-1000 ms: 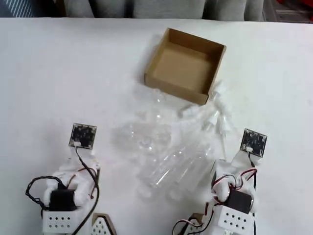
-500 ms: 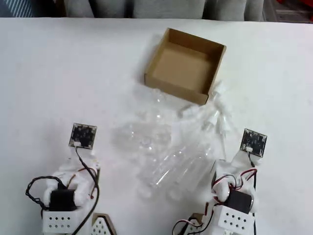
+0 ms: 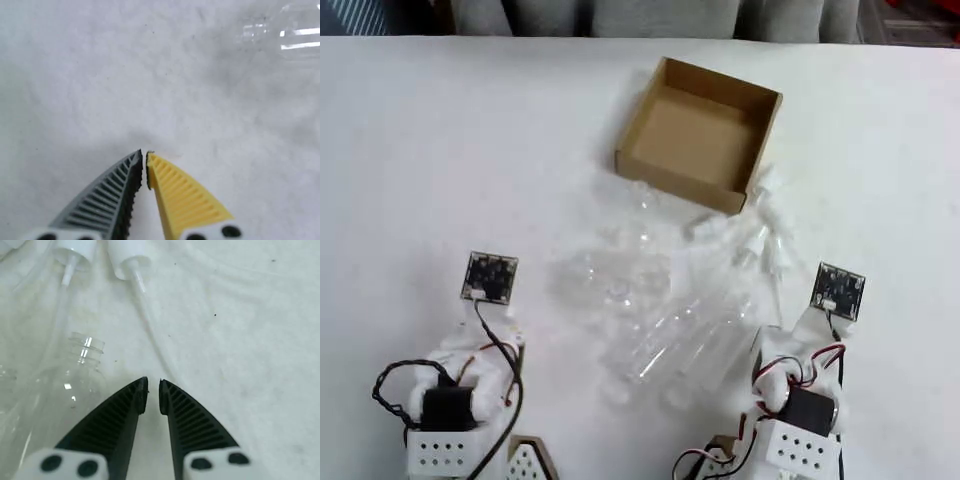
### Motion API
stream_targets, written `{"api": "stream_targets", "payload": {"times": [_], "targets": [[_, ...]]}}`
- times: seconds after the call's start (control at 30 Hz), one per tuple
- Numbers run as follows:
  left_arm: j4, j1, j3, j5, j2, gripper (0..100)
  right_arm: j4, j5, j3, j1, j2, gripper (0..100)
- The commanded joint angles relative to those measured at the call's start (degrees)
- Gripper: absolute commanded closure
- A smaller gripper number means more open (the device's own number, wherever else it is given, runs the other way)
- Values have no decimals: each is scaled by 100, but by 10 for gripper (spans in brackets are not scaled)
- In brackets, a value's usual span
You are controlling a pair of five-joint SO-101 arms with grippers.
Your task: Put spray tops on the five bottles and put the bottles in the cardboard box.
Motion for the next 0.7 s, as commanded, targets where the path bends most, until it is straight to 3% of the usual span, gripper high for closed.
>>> {"api": "stream_targets", "payload": {"times": [0.0,0.67], "targets": [[18,57,-18,-62,-22,975,22,-18,35,-75,31,981],[18,57,-18,-62,-22,975,57,-18,26,-31,31,982]]}}
